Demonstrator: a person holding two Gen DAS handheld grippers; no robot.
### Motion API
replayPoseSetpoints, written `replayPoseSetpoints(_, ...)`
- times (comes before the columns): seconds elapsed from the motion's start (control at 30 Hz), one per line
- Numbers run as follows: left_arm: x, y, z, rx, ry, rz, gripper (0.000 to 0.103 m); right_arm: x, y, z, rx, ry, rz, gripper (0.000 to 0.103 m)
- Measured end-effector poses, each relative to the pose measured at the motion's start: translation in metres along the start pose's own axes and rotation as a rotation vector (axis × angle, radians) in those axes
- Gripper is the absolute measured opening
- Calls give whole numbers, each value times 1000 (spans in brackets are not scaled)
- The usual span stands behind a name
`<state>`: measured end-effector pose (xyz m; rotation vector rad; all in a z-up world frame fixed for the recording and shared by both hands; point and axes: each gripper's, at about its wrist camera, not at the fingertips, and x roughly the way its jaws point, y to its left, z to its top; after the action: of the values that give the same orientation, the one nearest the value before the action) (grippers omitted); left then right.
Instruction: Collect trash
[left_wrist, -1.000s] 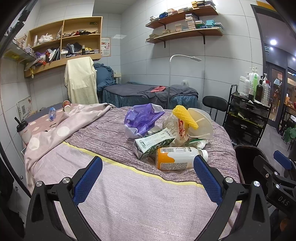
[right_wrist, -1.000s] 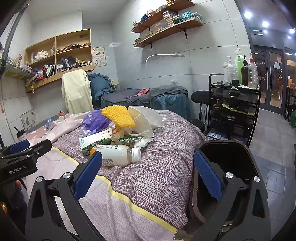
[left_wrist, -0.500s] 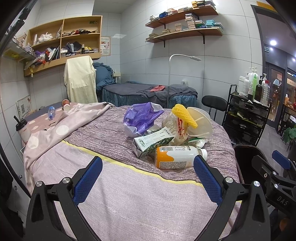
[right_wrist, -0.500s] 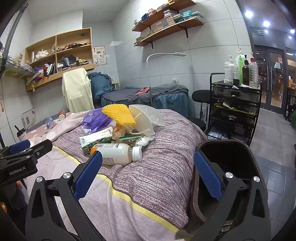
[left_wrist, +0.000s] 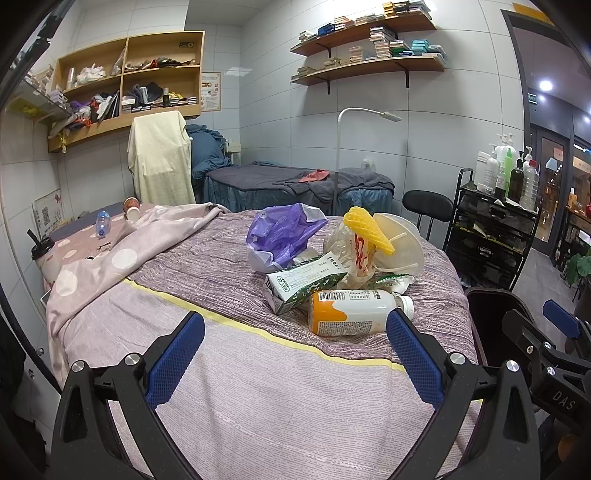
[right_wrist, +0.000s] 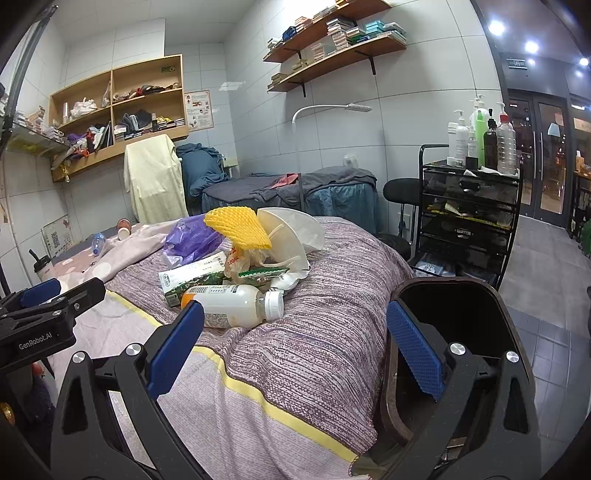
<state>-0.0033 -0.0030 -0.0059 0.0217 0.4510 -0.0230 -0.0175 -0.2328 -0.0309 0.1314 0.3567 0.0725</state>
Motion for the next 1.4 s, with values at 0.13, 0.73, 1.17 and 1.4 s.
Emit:
replayPoseSetpoints(0.13,0,0,0,1,0,1,97,0,0,0,-2,-1,2,97)
replayPoseSetpoints(0.73,0,0,0,0,1,0,97,0,2,-1,-8,0,9,97)
replayPoseSetpoints(1.17,2,-4,-5,4,17,-3,97,8,5,-3,-13,24,13,97)
replayPoseSetpoints(1.4,32,8,-9,15,129,-23,97,36,7,1,-68,115,63,97)
